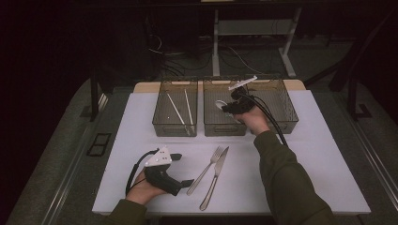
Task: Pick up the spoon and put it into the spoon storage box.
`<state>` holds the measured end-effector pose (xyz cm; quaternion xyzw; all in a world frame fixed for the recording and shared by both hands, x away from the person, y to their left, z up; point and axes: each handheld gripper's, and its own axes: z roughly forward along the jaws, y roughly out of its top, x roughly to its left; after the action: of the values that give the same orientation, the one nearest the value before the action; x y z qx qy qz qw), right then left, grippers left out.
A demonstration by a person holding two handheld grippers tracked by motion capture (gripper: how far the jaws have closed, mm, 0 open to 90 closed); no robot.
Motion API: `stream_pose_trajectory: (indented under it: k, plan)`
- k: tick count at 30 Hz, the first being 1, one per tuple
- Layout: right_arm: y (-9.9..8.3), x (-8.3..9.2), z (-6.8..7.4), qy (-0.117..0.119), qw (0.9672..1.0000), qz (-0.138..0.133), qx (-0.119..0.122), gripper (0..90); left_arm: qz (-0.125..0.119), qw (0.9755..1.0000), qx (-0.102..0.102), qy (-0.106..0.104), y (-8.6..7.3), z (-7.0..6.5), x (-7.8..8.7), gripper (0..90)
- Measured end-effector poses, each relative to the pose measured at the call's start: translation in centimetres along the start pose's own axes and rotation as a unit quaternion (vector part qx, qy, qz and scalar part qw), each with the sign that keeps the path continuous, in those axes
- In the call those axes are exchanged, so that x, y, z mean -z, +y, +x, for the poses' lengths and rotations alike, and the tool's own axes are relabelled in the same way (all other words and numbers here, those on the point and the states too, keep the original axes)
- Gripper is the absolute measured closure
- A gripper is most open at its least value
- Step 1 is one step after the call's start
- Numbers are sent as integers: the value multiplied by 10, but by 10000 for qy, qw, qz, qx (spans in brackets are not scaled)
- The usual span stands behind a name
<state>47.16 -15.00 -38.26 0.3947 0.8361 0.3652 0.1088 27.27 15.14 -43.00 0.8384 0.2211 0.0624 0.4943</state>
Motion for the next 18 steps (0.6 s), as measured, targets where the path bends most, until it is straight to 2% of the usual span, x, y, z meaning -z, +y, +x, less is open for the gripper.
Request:
stream_pose_trajectory:
  k: [3,7,13,18]
  plan:
    - [-1,-2,0,42,10000,87,5,777,-1,10000,2,2,0,0,0,0]
    - [-2,-4,0,1,9998,179,6,724,-2,10000,0,3,0,0,0,0]
    - [-1,0,0,39,10000,33,-27,690,-2,10000,-3,6,0,0,0,0]
    - [1,9,1,65,9999,-138,-74,616,-1,10000,-4,9,0,0,0,0]
